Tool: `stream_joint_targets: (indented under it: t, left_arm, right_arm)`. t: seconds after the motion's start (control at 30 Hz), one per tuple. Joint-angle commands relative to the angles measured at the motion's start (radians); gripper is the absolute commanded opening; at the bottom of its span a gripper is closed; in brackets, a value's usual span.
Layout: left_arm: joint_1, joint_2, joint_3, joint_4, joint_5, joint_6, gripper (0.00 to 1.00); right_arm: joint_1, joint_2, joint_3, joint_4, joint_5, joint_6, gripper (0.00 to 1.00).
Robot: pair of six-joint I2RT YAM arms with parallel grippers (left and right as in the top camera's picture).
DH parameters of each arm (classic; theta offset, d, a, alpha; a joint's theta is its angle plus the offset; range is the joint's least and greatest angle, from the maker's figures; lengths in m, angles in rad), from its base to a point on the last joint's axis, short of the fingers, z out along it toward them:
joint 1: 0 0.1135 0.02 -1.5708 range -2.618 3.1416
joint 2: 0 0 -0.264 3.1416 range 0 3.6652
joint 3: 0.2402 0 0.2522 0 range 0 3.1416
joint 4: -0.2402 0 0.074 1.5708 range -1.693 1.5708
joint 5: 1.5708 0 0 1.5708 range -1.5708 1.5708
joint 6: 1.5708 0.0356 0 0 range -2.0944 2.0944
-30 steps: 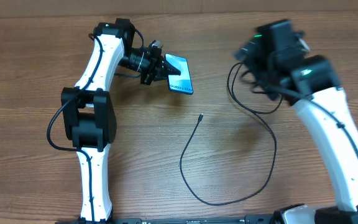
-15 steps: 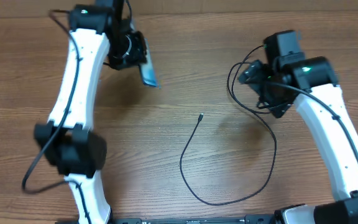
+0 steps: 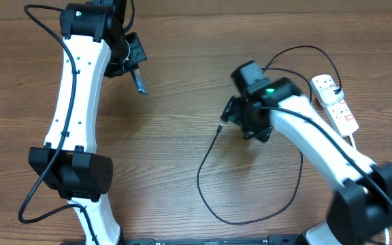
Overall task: Plug charger to phone and switch on socket
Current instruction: 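Withdraw the right gripper and lower it toward the cable connector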
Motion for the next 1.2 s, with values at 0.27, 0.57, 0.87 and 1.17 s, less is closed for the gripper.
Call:
stream_joint_targets:
  t: [0.27,0.57,0.87,1.17]
  left_arm:
    - [-0.001,-0.003,0.005,0.008,-0.017,-0.017,0.04]
    - [-0.001,-0.003,0.005,0.010,-0.017,-0.035,0.04]
    - [-0.001,-0.003,0.005,0.010,-0.016,-0.035,0.04]
    - [-0.001,-0.003,0.005,0.002,-0.017,-0.035,0.04]
  right_arm:
    - [0.000,0.225,0.159,0.023,-0.062,-0.048,0.80]
    - [0.088,0.309,0.159,0.046,-0.007,0.065,0.72]
    - [0.098,0.327,0.159,0.062,0.081,0.116,0.61]
    - [0.106,0.328,0.157,0.099,0.081,0.115,0.56]
